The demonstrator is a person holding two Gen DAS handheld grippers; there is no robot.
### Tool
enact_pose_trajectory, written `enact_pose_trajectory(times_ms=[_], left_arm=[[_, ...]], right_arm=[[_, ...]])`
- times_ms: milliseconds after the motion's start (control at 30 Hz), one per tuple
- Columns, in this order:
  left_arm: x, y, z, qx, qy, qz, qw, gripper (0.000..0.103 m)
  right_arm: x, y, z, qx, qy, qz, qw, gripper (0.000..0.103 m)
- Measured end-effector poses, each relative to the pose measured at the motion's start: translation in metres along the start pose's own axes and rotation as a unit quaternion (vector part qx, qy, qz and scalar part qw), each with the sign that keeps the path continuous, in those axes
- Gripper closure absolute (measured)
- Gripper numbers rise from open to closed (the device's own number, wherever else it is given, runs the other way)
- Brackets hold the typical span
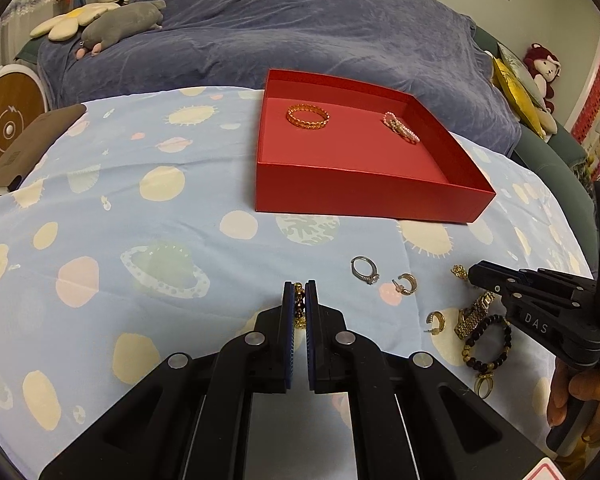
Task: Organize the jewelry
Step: 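Grasp the gold chain with black clover with the right gripper and lift, then carry both chains over the red box and open both grippers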
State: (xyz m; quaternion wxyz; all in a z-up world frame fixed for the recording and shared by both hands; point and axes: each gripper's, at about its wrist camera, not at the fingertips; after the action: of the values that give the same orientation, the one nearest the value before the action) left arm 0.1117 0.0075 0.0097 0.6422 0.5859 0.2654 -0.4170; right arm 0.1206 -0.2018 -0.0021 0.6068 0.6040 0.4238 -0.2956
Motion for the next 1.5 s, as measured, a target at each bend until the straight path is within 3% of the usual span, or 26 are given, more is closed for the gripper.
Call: enact_pose_trajectory(times_ms=[433,567,800,1067,1500], left_arm=[[-0.019,0.027,0.022,0.002,-0.011,0.031,0.9995,0.1],[-0.031,0.055,0.032,0.026,-0.001,0.055,0.9981,0.1],[-0.033,0.12,0.038,0.05,0.019,0.09,0.9945,0.1],[0.002,0.173,0.038,0.048,0.022,0.091,0.9945,0.1],[0.07,0.189,0.026,0.026,0.031,0.054,0.9977,0.1]], right_arm=[[-0.075,0.031,0.007,0.034,0.053,0.097,0.993,0.096],[-0.088,0.053,0.014,0.053,0.074,0.116,0.989,0.096],[-0.093,0.122,0.027,0.055,0.065,0.147,0.985,0.096],[-0.055,0.181,0.039,0.071,0.068,0.142,0.985,0.096],[0.044,0.183,0.045,0.081,0.051,0.06,0.994,0.096]])
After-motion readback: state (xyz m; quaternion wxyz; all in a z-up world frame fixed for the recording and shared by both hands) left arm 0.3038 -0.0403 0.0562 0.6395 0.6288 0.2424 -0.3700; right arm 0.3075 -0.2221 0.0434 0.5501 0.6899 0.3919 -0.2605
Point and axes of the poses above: each gripper's, at about its wrist camera, not at the fingertips, and x roughly the way its jaws point, z to its right, y to its top, and after that the axes turned 6 degrees about -z, right-handed
